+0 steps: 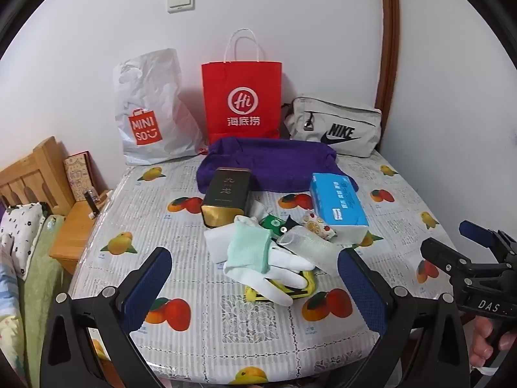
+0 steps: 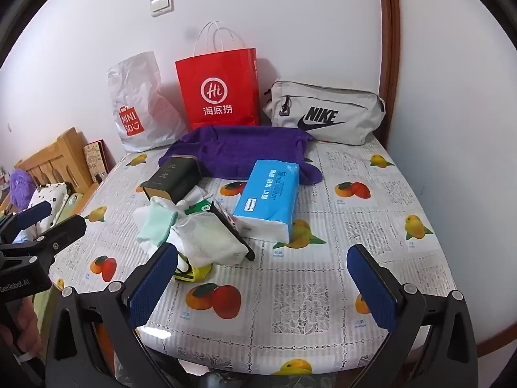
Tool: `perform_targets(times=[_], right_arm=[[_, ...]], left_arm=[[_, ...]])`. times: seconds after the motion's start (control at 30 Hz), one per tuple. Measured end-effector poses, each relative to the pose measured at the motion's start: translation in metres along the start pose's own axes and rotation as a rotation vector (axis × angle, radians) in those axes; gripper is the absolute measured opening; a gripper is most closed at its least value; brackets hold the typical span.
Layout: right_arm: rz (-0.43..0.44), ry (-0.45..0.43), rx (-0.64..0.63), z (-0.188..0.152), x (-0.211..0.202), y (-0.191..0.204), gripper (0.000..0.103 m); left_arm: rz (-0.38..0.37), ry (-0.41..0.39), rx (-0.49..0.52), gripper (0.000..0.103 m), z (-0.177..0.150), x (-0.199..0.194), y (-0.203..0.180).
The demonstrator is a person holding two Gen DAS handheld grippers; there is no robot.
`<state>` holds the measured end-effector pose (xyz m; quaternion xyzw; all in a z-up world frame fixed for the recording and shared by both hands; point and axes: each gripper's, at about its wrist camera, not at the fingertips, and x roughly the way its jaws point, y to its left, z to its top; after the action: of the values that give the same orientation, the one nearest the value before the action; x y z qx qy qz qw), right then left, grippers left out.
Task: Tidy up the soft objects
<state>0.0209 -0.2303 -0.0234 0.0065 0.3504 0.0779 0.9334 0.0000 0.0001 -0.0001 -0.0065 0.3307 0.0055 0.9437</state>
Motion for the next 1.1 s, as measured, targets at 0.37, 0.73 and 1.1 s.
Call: perform_targets(times=[0.37,0.73,1.1], right_arm=[[-0.013,0.010,-0.012,0.001,-0.001,0.005,0.103],[0.006,0.000,0.000,0.001,-0.006,0.002,0.103],[0.003,-0.009,0.007,-0.003,-0.008,0.001,0.103]], left_arm=[[0.010,-0.004,0.001,0.103,-0.001,-0.007,0.002],[0.014,-0.016,0.006,0.103,-0.001,-0.013,0.000],[0.013,-0.020,0.011,0.103,0.000,-0.016,0.001]])
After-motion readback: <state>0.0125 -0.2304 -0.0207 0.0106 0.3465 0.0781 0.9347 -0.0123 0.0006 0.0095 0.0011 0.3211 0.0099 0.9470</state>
